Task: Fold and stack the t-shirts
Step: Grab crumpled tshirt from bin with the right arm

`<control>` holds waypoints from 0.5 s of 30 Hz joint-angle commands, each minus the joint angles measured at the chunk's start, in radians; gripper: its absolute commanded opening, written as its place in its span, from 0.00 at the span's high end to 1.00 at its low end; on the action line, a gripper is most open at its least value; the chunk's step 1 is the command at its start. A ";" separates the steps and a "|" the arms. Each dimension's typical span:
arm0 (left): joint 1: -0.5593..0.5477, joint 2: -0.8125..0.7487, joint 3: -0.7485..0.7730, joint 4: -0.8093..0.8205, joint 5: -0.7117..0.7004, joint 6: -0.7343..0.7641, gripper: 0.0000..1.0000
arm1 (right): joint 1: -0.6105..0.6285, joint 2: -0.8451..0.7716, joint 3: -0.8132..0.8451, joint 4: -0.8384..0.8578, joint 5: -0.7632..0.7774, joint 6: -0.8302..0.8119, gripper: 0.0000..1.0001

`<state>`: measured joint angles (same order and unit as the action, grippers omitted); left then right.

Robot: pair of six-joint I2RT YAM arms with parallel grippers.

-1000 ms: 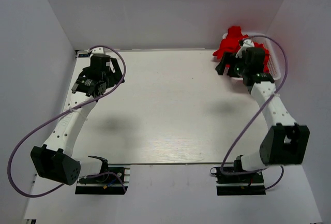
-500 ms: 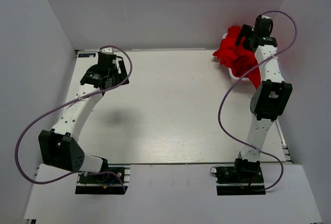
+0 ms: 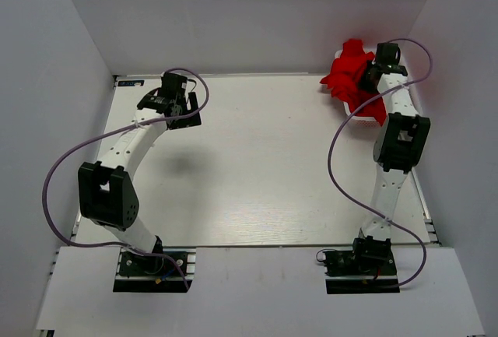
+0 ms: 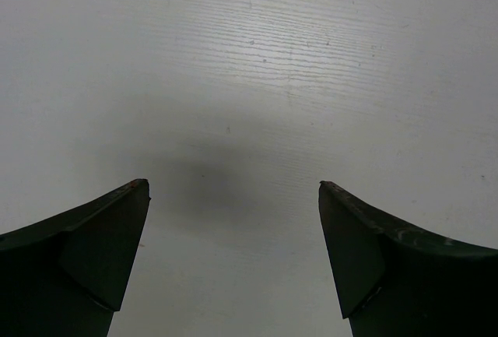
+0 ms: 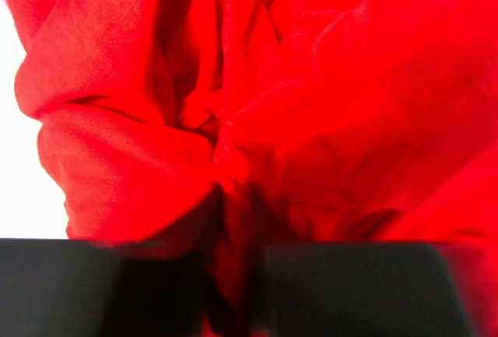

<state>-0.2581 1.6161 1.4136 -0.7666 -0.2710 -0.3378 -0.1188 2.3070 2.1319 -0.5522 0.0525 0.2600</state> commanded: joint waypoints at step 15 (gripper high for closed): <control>0.003 -0.113 -0.024 0.052 0.073 0.016 0.00 | -0.019 -0.326 -0.006 0.256 0.102 -0.059 1.00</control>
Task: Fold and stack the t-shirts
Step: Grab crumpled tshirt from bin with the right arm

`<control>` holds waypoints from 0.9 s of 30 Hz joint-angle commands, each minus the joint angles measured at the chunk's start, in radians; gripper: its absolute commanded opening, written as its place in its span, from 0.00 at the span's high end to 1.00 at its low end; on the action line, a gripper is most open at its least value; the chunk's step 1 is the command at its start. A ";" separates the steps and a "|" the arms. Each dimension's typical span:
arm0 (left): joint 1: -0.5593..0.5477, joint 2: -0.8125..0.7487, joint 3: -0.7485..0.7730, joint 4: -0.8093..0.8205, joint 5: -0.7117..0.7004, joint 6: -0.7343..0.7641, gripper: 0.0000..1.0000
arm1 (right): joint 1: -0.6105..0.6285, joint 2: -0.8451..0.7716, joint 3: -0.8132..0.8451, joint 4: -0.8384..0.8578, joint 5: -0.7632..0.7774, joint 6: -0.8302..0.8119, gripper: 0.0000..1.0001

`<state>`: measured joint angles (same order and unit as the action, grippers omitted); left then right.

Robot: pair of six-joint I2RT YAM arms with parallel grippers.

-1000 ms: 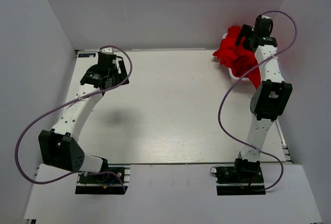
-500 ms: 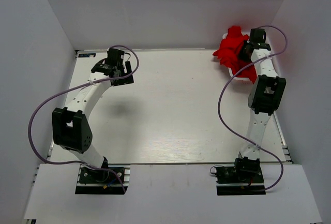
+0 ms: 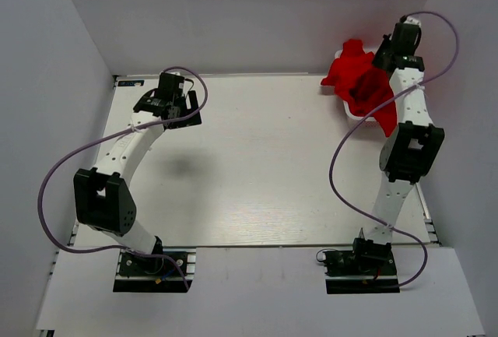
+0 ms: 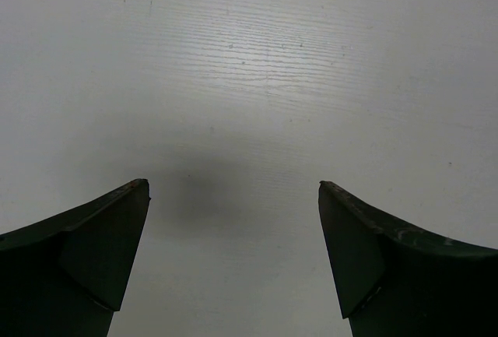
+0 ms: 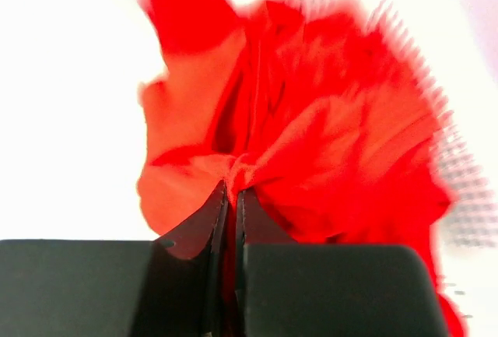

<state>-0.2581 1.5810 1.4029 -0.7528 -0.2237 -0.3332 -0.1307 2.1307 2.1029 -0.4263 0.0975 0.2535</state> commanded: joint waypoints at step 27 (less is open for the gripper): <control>0.003 -0.272 -0.171 0.133 0.116 -0.026 0.00 | 0.005 -0.403 0.261 0.638 -0.445 0.187 1.00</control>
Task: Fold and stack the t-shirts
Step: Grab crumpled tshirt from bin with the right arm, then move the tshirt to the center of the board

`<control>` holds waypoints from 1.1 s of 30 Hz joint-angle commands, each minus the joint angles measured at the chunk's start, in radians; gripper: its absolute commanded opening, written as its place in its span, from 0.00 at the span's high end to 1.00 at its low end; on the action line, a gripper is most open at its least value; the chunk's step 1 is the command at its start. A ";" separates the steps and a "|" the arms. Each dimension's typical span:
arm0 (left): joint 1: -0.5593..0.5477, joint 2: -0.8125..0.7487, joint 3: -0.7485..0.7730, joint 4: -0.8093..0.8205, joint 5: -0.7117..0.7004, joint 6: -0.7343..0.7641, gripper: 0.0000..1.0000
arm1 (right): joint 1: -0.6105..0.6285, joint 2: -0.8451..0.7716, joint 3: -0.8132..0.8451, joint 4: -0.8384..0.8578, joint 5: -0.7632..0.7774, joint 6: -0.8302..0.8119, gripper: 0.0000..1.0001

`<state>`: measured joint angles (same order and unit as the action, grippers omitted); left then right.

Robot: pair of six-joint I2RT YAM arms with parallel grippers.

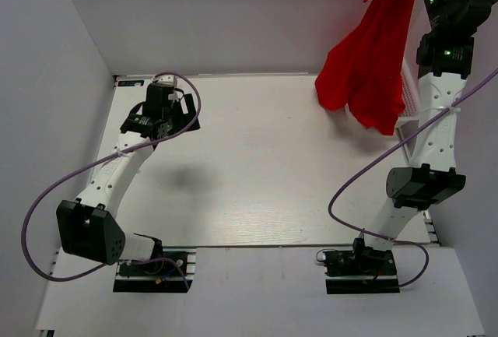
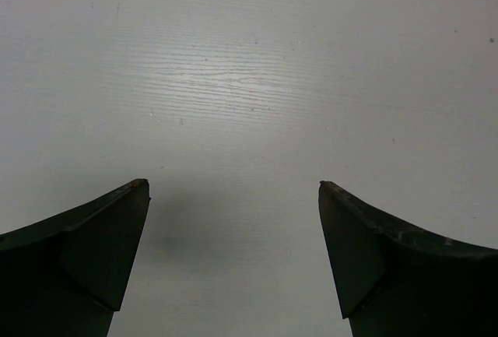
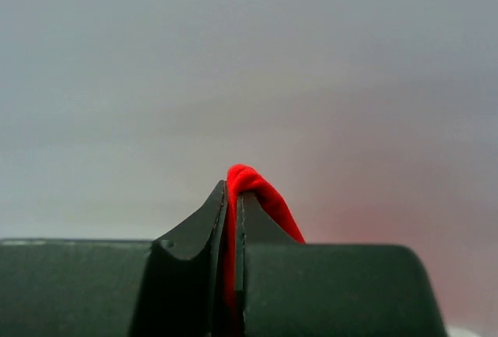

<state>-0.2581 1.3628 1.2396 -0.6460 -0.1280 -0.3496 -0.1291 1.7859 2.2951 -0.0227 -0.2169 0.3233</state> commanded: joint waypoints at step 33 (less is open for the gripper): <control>0.003 -0.257 -0.103 -0.058 -0.035 -0.064 0.00 | 0.373 -0.196 -0.367 0.423 -0.622 0.266 1.00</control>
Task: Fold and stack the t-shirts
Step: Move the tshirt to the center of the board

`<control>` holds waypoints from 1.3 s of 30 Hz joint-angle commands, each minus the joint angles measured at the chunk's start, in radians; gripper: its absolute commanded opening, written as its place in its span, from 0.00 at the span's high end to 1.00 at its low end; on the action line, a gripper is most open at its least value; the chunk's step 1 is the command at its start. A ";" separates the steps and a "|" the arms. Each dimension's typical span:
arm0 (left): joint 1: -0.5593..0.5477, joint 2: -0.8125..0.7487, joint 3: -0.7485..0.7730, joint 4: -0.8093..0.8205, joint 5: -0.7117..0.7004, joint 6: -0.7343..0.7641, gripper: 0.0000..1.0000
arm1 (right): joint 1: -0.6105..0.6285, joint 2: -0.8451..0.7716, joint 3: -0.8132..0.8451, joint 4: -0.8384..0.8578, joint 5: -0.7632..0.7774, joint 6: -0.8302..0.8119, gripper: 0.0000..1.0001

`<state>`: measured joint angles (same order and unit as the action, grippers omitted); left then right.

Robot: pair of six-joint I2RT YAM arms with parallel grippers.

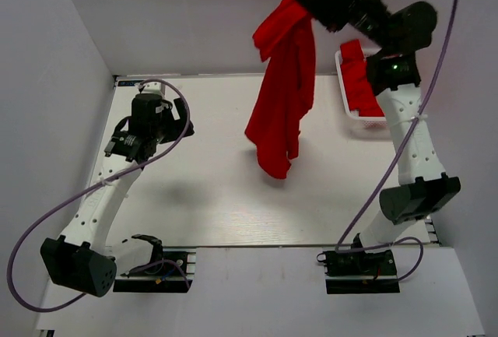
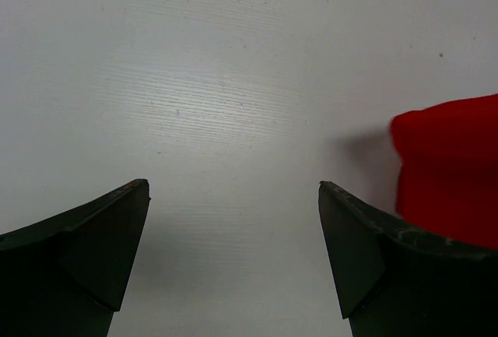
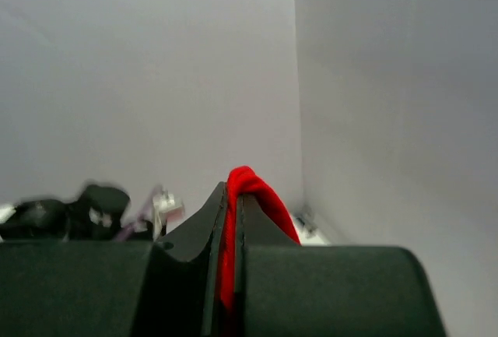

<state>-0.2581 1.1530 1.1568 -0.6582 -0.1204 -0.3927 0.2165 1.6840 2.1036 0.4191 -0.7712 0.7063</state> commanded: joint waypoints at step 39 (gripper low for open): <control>-0.007 0.120 0.015 -0.083 0.139 -0.017 0.00 | 0.253 -0.378 -0.979 -0.656 0.628 -0.625 0.10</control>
<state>-0.2592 1.2987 1.0969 -0.7380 -0.0017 -0.4343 0.4648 1.3663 1.0760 -0.1837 -0.2104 0.0589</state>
